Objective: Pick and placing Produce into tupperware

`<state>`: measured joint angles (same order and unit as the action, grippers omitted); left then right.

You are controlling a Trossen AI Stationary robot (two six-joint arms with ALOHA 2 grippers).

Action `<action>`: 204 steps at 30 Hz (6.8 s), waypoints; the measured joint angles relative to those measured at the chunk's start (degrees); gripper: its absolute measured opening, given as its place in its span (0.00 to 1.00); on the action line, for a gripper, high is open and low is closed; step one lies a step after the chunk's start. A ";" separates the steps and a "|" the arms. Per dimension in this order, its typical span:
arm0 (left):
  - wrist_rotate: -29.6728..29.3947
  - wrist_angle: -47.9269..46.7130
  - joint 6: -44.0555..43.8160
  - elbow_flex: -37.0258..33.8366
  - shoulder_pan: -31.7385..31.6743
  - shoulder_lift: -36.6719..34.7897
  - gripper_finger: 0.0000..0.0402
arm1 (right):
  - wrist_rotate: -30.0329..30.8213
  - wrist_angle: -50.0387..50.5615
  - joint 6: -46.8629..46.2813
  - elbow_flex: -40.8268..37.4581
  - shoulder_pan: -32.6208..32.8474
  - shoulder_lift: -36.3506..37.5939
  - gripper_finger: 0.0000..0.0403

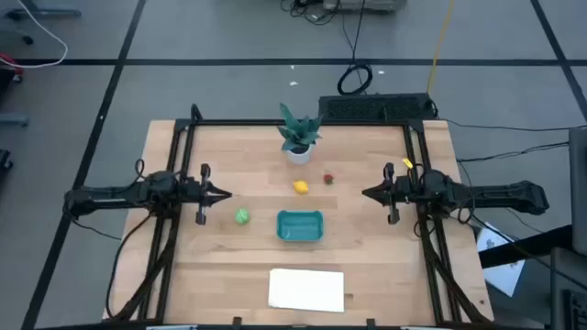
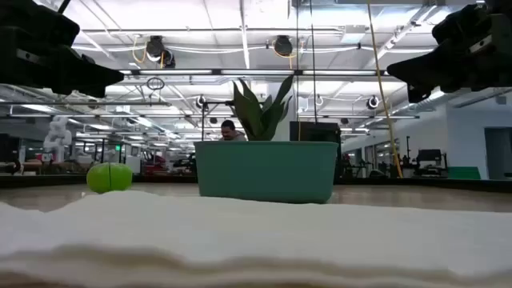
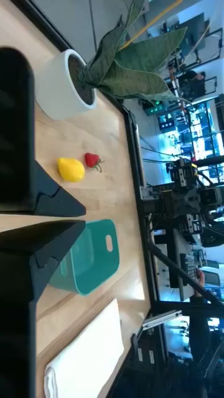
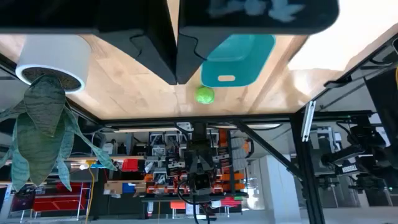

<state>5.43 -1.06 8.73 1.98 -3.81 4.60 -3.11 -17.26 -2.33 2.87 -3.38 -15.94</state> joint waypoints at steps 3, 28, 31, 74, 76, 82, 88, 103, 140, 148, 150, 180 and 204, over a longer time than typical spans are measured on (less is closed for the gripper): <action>-0.01 0.00 0.00 0.00 0.00 0.00 0.06 | 0.00 -0.02 0.00 0.00 0.00 0.01 0.00; 0.00 -0.01 0.00 0.00 0.00 -0.02 0.06 | -0.01 0.00 0.00 0.00 0.00 0.00 0.00; 0.00 0.00 0.00 0.00 -0.02 0.00 0.06 | 0.00 -0.02 0.00 0.00 0.00 0.02 0.00; 0.00 0.00 0.00 0.00 0.00 -0.02 0.06 | -0.02 -0.02 0.00 0.00 0.00 0.02 0.00; 0.00 0.00 0.00 0.00 0.00 0.00 0.06 | 0.00 -0.01 0.00 0.00 0.00 0.01 0.00; -0.01 -0.01 0.00 0.00 -0.02 -0.02 0.06 | 0.00 -0.01 0.00 0.00 0.00 0.01 0.00; -0.02 0.00 0.00 0.00 0.00 0.00 0.06 | -0.01 -0.01 0.00 0.00 0.00 0.01 0.00; -0.02 1.66 0.90 0.00 0.00 -0.01 0.06 | 0.00 -0.18 -0.02 0.00 0.00 0.00 0.00; -0.84 7.25 -3.51 0.04 0.00 0.00 0.06 | 0.00 -1.74 4.66 0.00 0.00 0.02 0.00; -4.68 5.79 -3.69 0.04 0.00 0.04 0.06 | 0.00 -1.72 4.72 0.00 0.00 0.02 0.00; -5.54 5.51 -3.96 0.04 0.00 0.07 0.06 | 0.01 -1.72 4.74 0.00 0.00 0.02 0.00; -7.78 4.98 -7.76 3.90 0.00 0.90 0.06 | 0.02 -1.68 4.74 0.00 0.00 0.00 0.00; -7.57 1.21 -3.91 20.70 0.00 20.37 0.06 | 0.02 -1.22 4.74 0.00 0.00 0.00 0.00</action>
<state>-2.14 0.14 4.83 22.68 -3.81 24.97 -3.09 -18.48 2.42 2.87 -3.38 -15.94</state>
